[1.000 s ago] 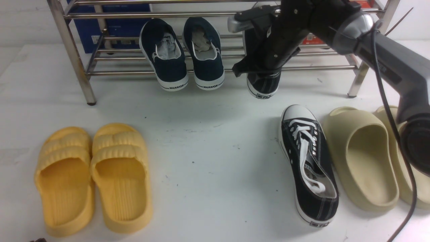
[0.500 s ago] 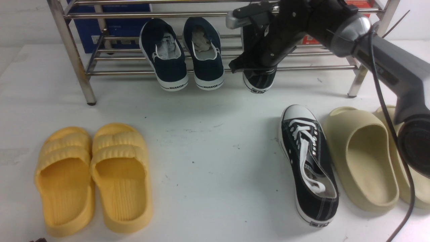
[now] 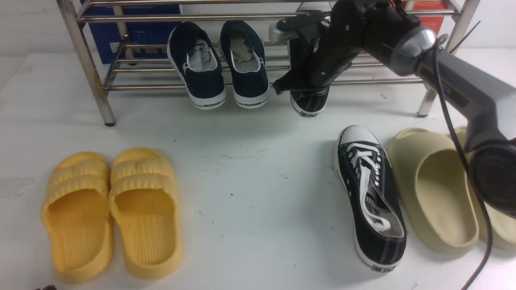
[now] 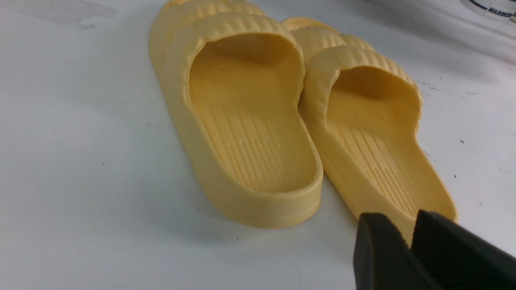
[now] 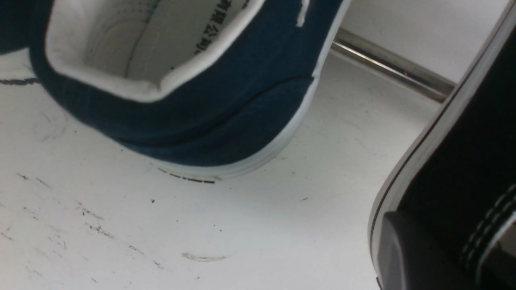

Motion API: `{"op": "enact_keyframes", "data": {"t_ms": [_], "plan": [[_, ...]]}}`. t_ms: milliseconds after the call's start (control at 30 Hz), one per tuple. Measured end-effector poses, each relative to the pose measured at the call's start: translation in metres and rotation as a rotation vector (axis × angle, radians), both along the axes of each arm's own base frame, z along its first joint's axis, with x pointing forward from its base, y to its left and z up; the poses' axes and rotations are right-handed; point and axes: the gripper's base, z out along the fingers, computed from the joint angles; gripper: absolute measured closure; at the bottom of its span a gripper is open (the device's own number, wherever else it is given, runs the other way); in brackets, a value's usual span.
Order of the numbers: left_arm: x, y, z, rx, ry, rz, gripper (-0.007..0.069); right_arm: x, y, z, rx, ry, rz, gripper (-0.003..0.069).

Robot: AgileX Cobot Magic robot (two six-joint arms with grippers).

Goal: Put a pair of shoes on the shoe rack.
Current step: Use the right arm to put a shoe into the shoe rack

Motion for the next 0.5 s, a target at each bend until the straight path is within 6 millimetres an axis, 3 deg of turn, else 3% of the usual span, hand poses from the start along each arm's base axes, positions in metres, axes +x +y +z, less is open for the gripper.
{"op": "enact_keyframes", "data": {"t_ms": [500], "plan": [[0.0000, 0.0000, 0.0000, 0.000, 0.000, 0.000, 0.0465, -0.0001, 0.0002, 0.0000, -0.004, -0.002, 0.001, 0.0622]]}}
